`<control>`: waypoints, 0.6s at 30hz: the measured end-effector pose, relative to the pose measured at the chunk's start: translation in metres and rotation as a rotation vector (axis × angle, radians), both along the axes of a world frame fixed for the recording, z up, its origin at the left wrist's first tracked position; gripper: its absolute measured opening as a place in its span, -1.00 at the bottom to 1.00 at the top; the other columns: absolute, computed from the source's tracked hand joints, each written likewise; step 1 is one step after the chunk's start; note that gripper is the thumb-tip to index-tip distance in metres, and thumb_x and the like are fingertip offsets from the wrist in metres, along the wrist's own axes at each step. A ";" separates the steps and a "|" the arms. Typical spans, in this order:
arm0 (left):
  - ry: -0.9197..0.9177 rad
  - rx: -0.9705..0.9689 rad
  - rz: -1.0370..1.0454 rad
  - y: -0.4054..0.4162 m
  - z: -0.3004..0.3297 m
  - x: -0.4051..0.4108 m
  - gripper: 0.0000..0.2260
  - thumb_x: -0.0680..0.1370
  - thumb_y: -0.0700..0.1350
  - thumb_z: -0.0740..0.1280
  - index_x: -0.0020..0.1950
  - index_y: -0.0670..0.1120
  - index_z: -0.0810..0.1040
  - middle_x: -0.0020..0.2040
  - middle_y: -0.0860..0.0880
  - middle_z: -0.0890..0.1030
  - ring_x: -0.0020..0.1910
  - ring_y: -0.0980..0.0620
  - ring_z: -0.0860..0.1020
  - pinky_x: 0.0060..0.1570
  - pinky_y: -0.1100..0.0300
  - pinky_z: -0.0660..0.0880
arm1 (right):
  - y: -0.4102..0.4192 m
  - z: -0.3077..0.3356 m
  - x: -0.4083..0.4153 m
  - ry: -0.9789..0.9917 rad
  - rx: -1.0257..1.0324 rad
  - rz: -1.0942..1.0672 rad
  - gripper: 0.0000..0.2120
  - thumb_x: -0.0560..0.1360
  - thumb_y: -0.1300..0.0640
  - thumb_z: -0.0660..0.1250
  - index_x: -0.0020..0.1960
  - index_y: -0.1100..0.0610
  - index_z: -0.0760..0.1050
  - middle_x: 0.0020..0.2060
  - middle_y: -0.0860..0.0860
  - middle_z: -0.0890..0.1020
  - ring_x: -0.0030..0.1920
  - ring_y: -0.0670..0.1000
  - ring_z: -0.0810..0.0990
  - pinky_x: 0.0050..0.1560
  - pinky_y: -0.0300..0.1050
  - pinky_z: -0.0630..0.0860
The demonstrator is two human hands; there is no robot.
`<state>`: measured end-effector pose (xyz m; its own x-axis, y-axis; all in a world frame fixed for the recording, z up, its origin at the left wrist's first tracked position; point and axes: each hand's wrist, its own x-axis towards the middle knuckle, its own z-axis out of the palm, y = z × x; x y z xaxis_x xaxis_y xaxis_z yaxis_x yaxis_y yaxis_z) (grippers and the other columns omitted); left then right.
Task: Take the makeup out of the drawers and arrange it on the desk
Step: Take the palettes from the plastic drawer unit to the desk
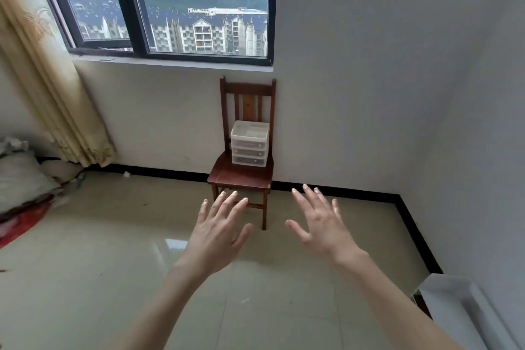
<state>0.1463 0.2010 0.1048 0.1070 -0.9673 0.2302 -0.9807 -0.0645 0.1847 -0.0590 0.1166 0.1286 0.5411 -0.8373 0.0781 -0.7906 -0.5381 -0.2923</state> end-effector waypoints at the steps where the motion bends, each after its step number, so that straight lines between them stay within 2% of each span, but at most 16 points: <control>1: -0.007 0.018 0.018 -0.025 0.000 0.007 -0.49 0.59 0.17 0.01 0.51 0.07 0.03 0.53 0.05 0.02 0.50 0.06 -0.13 0.45 0.03 -0.21 | -0.026 0.001 0.010 -0.003 0.000 0.011 -0.37 0.57 -0.16 0.11 0.53 -0.05 -0.09 0.53 -0.02 -0.08 0.52 -0.01 -0.15 0.46 0.09 -0.22; 4: -0.001 0.061 0.047 -0.094 0.001 0.023 -0.48 0.59 0.19 -0.03 0.51 0.08 -0.03 0.53 0.06 -0.04 0.50 0.07 -0.16 0.44 0.03 -0.23 | -0.099 0.008 0.036 -0.027 -0.024 0.045 -0.38 0.57 -0.16 0.11 0.53 -0.07 -0.08 0.53 -0.04 -0.08 0.52 -0.02 -0.16 0.46 0.08 -0.22; 10: 0.025 0.033 0.077 -0.205 0.008 0.075 -0.49 0.59 0.17 -0.01 0.51 0.08 -0.01 0.53 0.04 -0.03 0.50 0.06 -0.15 0.45 0.05 -0.19 | -0.217 0.021 0.089 -0.019 -0.036 0.077 -0.38 0.57 -0.15 0.10 0.53 -0.06 -0.09 0.53 -0.03 -0.07 0.52 -0.03 -0.17 0.47 0.07 -0.22; 18: 0.065 0.082 0.064 -0.337 -0.022 0.183 -0.49 0.59 0.18 -0.02 0.51 0.08 -0.01 0.53 0.04 -0.02 0.50 0.05 -0.15 0.44 0.05 -0.19 | -0.343 -0.008 0.194 0.019 0.001 0.082 -0.38 0.58 -0.14 0.10 0.53 -0.06 -0.09 0.53 -0.03 -0.06 0.52 -0.02 -0.16 0.47 0.06 -0.22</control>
<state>0.3296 -0.1363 0.0824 0.1812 -0.9733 0.1410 -0.9602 -0.1441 0.2394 0.1345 -0.2266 0.1206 0.6090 -0.7904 0.0661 -0.7495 -0.6008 -0.2779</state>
